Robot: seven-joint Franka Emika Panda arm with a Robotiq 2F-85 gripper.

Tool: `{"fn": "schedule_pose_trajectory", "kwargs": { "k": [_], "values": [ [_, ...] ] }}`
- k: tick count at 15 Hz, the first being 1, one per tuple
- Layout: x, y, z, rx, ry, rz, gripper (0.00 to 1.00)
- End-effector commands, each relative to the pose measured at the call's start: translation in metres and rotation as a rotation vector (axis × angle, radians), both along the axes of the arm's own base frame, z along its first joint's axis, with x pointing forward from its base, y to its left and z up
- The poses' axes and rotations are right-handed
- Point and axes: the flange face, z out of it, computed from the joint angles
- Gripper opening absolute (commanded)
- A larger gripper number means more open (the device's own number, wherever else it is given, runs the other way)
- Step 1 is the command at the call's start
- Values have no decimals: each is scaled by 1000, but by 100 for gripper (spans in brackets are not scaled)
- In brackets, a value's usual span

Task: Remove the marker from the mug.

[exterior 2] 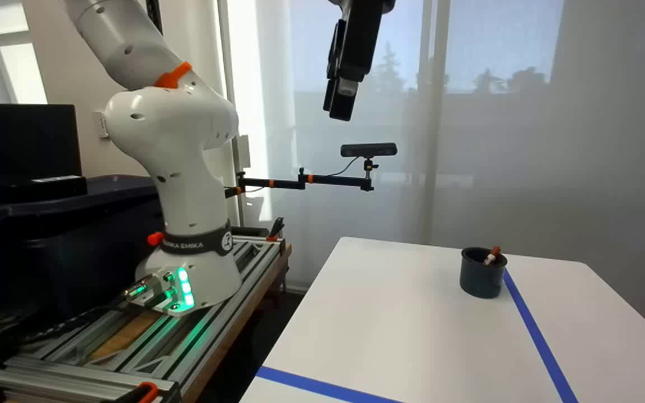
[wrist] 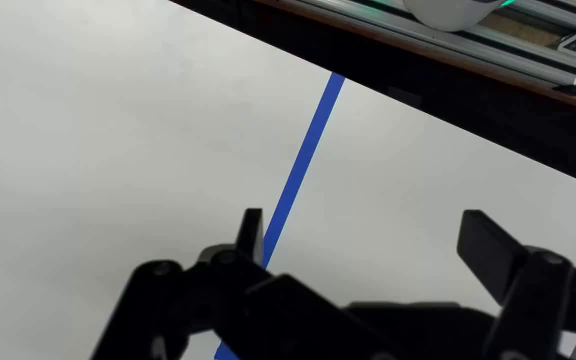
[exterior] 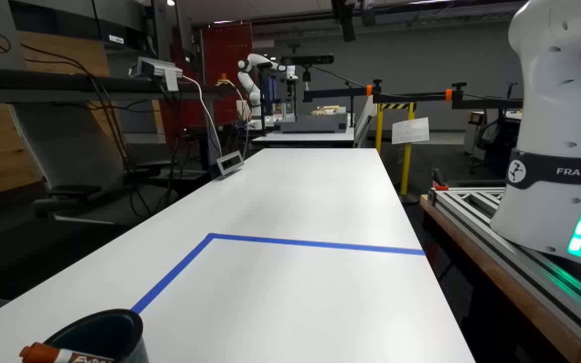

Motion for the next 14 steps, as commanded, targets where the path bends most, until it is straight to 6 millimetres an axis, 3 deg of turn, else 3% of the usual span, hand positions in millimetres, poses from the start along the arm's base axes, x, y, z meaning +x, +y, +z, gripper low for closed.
{"fn": "schedule_pose_trajectory", "kwargs": {
  "k": [1, 7, 14],
  "values": [
    [0, 0, 0, 0, 0, 0, 100],
    [0, 0, 1, 0, 0, 0, 100],
    [55, 16, -34, 154, -111, 83, 100]
  ]
}}
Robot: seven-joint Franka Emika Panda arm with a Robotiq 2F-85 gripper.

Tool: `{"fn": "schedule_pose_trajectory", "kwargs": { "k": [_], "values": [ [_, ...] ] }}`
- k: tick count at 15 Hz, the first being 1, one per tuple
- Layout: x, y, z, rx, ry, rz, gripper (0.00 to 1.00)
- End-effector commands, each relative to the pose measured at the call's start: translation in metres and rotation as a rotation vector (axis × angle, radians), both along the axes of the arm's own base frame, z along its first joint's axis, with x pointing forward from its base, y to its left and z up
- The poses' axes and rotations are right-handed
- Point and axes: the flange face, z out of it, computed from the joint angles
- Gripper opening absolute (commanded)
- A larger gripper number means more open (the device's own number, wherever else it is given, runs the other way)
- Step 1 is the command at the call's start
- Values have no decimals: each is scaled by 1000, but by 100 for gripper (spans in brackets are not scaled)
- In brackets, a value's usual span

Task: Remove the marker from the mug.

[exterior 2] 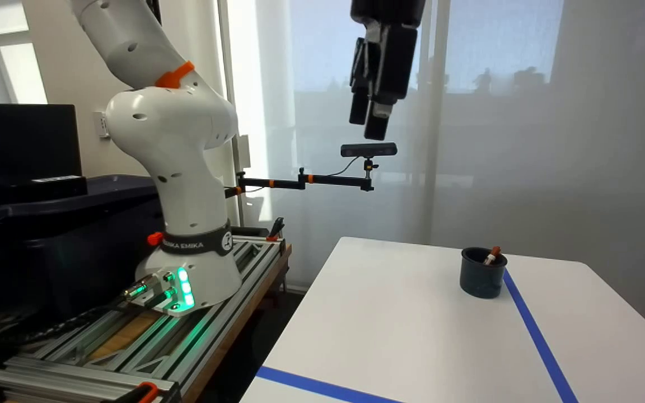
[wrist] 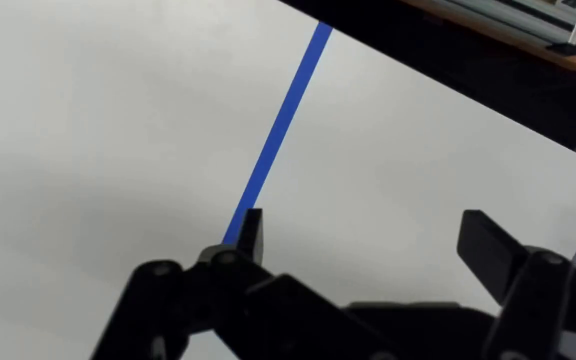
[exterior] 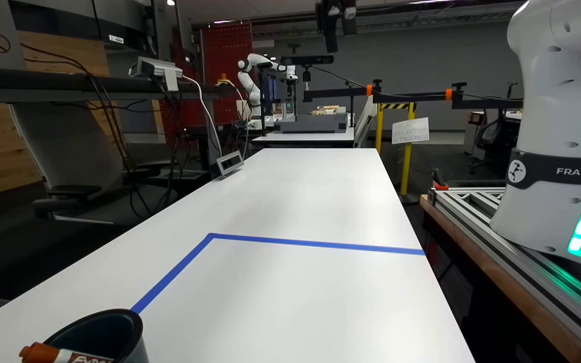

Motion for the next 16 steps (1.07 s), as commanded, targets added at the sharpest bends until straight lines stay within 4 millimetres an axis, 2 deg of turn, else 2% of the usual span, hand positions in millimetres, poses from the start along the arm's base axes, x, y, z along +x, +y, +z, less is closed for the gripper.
{"fn": "schedule_pose_trajectory", "kwargs": {
  "k": [1, 7, 16],
  "values": [
    [34, 14, -20, 93, -84, 74, 100],
    [77, 46, -61, 213, -181, 203, 100],
    [110, 112, -121, 299, -286, 339, 100]
  ]
}}
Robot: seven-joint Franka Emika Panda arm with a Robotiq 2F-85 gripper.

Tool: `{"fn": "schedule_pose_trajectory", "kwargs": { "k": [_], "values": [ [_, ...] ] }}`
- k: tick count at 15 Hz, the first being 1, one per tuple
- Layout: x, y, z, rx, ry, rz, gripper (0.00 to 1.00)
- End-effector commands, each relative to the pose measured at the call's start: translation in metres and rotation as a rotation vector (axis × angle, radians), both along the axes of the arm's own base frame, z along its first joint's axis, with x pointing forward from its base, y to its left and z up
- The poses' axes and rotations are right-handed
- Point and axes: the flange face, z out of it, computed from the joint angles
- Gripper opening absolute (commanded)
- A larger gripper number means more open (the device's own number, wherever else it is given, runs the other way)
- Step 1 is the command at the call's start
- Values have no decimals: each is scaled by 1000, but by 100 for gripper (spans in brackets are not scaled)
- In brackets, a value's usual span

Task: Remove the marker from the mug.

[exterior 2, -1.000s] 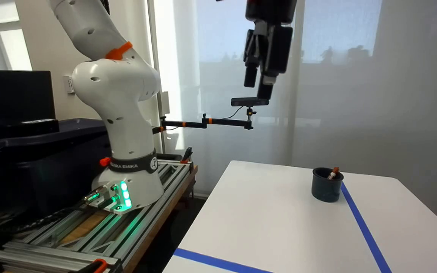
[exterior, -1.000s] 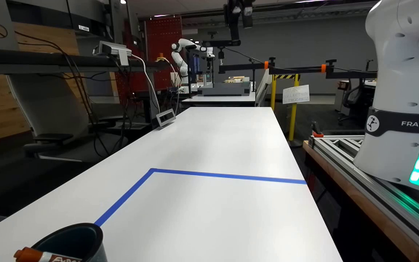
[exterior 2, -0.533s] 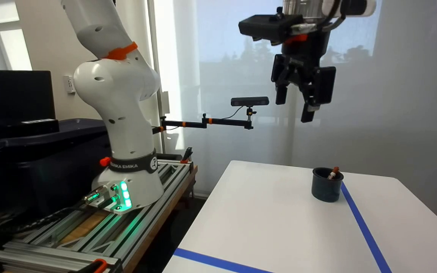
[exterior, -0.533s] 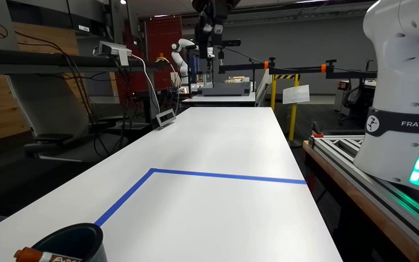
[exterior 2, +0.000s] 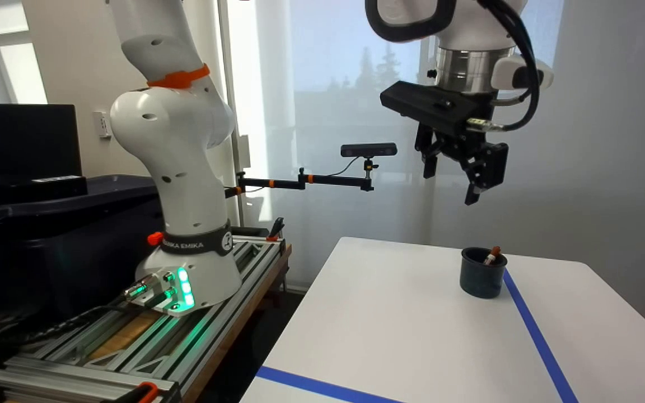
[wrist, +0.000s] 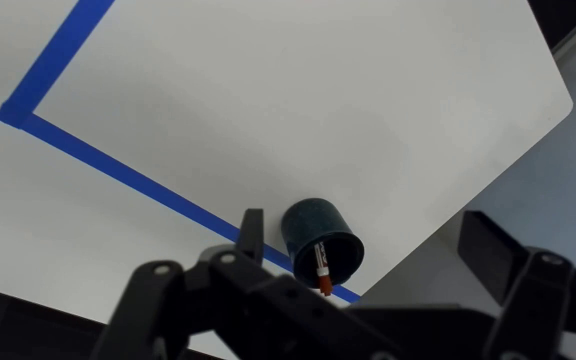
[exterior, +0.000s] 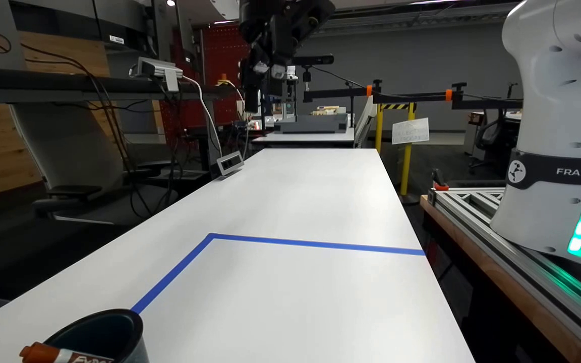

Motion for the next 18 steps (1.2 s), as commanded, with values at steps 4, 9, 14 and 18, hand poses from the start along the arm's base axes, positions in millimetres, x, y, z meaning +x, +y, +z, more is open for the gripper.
{"fn": "schedule_pose_trajectory", "kwargs": {
  "k": [4, 9, 14, 18],
  "values": [
    [25, 44, -43, 55, -114, 33, 100],
    [41, 68, -80, 104, -154, 39, 100],
    [53, 94, -107, 125, -196, 97, 100],
    [64, 112, -126, 102, -257, 162, 100]
  ]
}}
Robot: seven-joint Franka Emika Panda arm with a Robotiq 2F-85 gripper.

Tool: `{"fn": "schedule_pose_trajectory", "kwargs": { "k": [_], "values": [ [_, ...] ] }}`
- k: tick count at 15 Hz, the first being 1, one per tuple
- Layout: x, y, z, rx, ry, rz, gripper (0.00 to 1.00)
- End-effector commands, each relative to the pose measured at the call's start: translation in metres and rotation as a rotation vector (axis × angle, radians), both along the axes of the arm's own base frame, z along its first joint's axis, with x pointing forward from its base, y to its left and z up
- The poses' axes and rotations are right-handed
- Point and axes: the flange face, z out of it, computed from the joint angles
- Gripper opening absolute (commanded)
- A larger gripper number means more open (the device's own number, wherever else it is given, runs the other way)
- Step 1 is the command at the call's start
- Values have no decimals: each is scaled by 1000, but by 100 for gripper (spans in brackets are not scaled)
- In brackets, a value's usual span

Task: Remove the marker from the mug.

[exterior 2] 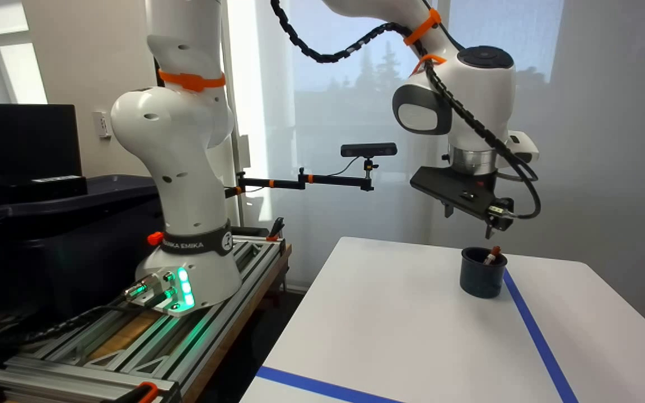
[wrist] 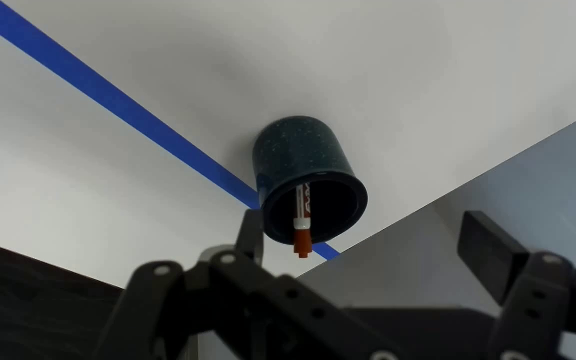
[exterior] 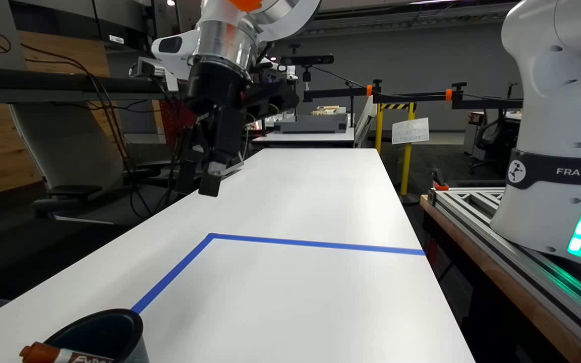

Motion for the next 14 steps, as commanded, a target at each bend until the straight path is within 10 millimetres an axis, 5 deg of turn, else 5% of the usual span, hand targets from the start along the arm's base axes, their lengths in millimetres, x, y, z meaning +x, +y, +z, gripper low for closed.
{"fn": "schedule_pose_trajectory", "kwargs": {
  "k": [1, 11, 14],
  "values": [
    [15, 16, -16, -11, -69, 46, 100],
    [34, 63, -45, 72, -181, 112, 100],
    [28, 62, -47, 58, -153, 116, 100]
  ]
}}
